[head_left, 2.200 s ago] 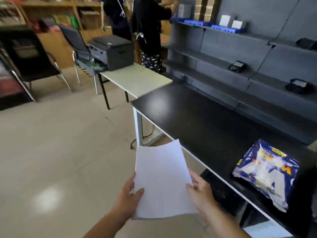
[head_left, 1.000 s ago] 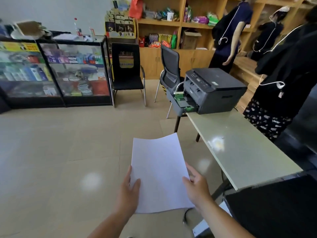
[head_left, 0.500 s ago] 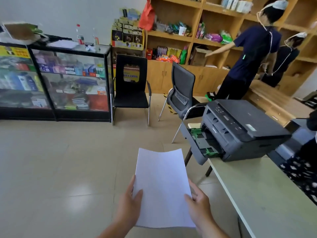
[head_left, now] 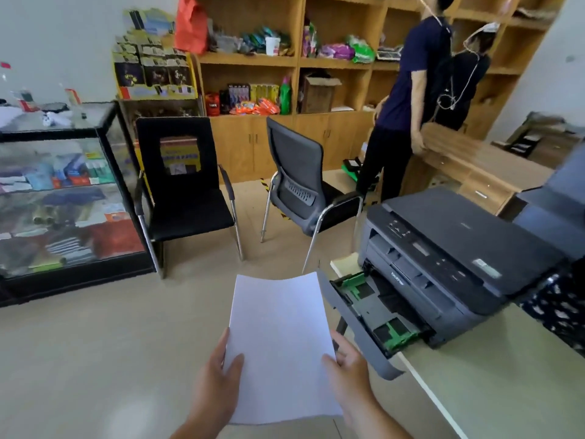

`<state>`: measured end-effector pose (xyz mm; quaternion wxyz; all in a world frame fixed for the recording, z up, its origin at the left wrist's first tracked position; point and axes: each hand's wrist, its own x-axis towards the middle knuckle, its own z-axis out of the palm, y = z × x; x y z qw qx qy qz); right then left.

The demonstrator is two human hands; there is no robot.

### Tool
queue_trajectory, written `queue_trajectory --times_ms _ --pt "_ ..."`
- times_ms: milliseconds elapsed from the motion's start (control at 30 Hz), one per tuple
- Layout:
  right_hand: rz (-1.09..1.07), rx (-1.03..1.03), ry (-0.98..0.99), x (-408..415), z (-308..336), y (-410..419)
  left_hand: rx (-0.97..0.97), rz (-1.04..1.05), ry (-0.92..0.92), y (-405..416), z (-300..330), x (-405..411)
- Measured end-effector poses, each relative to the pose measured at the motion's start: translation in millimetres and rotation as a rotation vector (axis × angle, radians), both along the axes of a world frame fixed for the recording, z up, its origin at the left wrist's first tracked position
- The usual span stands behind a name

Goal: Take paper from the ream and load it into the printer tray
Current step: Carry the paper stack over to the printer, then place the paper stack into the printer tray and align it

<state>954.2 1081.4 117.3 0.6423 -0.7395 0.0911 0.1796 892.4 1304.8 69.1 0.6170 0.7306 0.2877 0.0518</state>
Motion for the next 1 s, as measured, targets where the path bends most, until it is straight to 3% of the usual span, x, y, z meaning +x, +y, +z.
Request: queue_trajectory --times_ms 200,333,533,733,1000 --pt "-0.181 0.038 0.019 76.9 6.2 17.3 0.065 -0.158 -0.023 23.9 17.3 109.4" --pt "-0.358 -0.044 0.030 119.8 -0.7 4.7 0.099 -0.338 -0.029 13.0 10.1 186.1" --pt "-0.695 -0.042 0.101 136.6 -17.5 -11.2 0.173 -0.642 0.000 -15.3 -10.2 269.7" --pt "-0.927 -0.075 0.202 116.8 -25.0 -3.4 0.166 -0.918 0.036 -30.3 -29.5 300.9" --pt "-1.107 -0.129 0.319 115.6 -31.9 -1.9 0.151 -1.130 0.107 -53.2 -30.1 328.3"
